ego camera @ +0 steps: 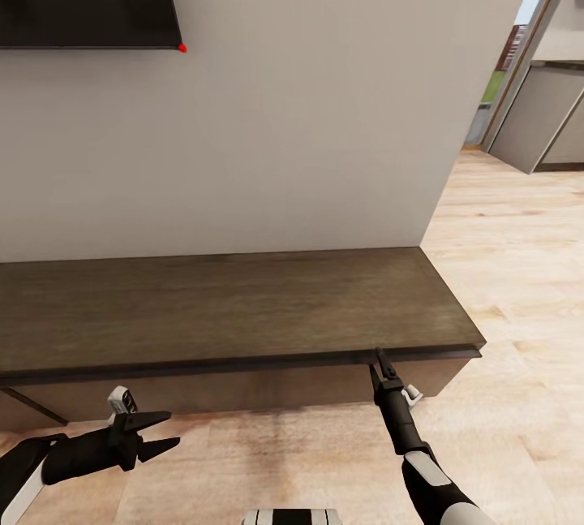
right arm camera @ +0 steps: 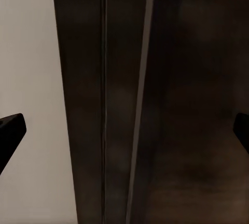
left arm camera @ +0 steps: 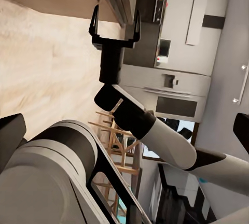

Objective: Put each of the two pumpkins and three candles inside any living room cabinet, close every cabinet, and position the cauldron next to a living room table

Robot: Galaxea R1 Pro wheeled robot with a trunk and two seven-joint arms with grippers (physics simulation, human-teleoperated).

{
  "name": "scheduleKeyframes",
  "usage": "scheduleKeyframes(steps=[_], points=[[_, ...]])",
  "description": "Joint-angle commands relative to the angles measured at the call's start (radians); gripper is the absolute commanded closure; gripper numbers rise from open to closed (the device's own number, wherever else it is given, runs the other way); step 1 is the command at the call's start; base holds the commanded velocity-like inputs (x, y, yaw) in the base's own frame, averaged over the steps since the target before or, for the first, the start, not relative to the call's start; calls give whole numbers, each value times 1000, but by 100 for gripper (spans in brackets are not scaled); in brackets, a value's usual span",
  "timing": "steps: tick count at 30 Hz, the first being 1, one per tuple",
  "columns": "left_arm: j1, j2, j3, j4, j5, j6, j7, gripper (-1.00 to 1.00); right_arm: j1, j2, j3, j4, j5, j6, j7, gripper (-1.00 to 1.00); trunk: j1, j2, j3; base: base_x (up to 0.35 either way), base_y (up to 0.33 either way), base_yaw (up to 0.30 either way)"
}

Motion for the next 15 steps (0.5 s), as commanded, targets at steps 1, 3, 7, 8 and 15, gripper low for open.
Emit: scheduleKeyframes(steps=[1, 3, 7, 8, 15], points=[[0, 0, 0, 0, 0, 0, 0, -100, 0, 0, 1, 0, 0, 0, 0, -100, 0, 0, 0, 0, 0, 0], [0, 0, 0, 0, 0, 0, 0, -100, 0, 0, 2, 0, 0, 2, -2, 100, 0, 0, 0, 0, 0, 0], [0, 0, 0, 0, 1, 0, 0, -100, 0, 0, 2, 0, 0, 3, -7, 100, 0, 0, 0, 0, 0, 0], [0, 1, 0, 0, 1, 0, 0, -100, 0, 0, 2, 0, 0, 3, -7, 100, 0, 0, 0, 0, 0, 0], [0, 2, 0, 0, 1, 0, 0, -100, 0, 0, 2, 0, 0, 3, -8, 100, 0, 0, 0, 0, 0, 0]])
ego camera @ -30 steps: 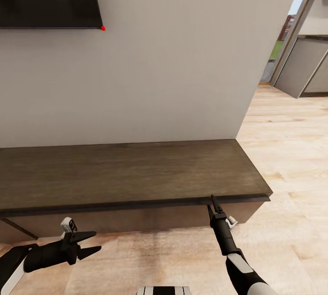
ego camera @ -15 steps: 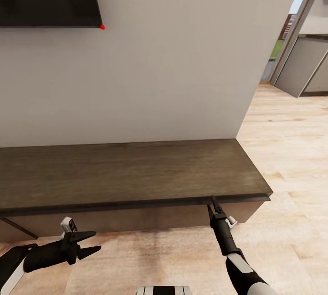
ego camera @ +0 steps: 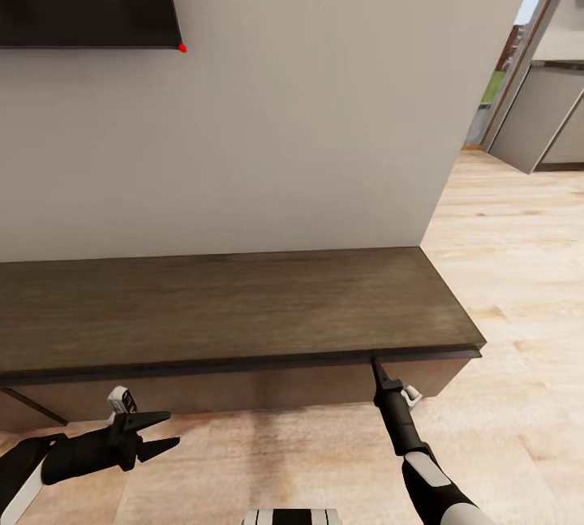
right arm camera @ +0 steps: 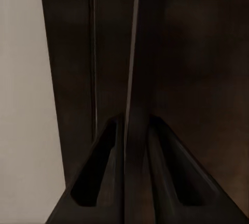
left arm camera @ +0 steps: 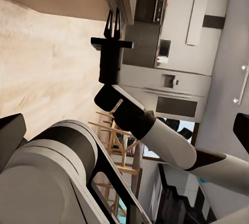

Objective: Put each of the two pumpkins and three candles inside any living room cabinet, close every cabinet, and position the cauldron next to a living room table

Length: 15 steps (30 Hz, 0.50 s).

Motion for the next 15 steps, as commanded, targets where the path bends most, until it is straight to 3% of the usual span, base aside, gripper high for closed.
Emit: scheduleKeyframes(steps=[1, 15], points=[[0, 0, 0, 0, 0, 0, 0, -100, -1, 0, 3, -2, -7, 7, 6, 100, 0, 0, 0, 0, 0, 0], [0, 0, 1, 0, -3, 0, 0, -100, -1, 0, 3, -2, -7, 6, 4, 100, 0, 0, 0, -23, 0, 0]])
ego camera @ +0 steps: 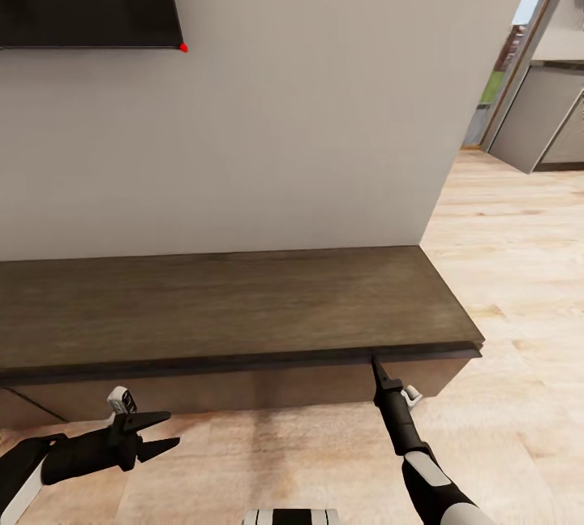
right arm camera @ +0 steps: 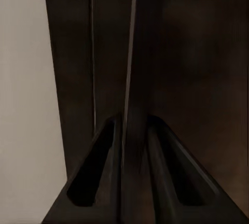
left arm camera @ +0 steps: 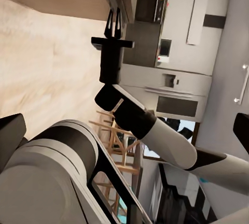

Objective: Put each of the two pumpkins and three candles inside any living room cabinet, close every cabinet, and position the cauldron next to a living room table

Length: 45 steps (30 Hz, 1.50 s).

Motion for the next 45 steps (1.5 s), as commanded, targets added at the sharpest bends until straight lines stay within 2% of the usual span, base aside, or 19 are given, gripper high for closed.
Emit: scheduleKeyframes(steps=[1, 45], points=[[0, 0, 0, 0, 1, 0, 0, -100, 0, 0, 3, -1, -4, 4, 10, 100, 0, 0, 0, -237, 0, 0], [0, 0, 1, 0, 1, 0, 0, -100, 0, 1, 3, -1, -4, 4, 10, 100, 0, 0, 0, -230, 0, 0]])
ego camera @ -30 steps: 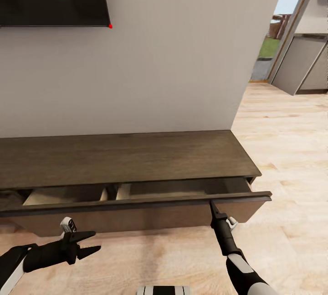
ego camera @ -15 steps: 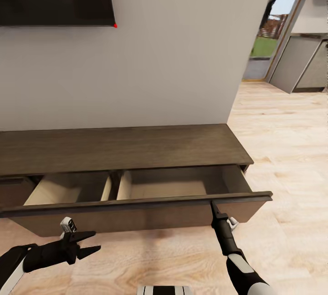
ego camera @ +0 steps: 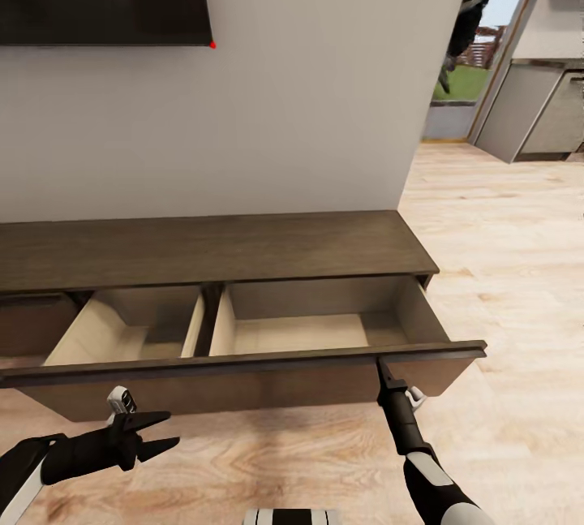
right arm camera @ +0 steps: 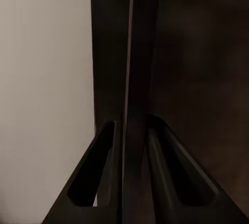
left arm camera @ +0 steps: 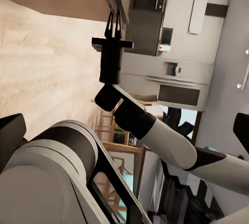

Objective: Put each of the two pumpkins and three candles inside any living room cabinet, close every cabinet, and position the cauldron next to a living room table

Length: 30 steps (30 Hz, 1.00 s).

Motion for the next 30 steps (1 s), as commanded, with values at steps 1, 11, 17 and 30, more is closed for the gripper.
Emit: scheduleKeyframes(steps=[1, 11, 17, 30], points=[[0, 0, 0, 0, 0, 0, 0, -100, 0, 1, 41, 0, 7, 4, 11, 100, 0, 0, 0, -121, 0, 0], [0, 0, 0, 0, 0, 0, 0, -100, 0, 1, 41, 0, 7, 5, 11, 100, 0, 0, 0, -66, 0, 0], [0, 0, 0, 0, 1, 0, 0, -100, 0, 1, 41, 0, 7, 5, 11, 100, 0, 0, 0, -114, 0, 0], [0, 0, 0, 0, 0, 0, 0, -100, 0, 1, 41, 0, 7, 6, 11, 100, 0, 0, 0, -101, 0, 0]])
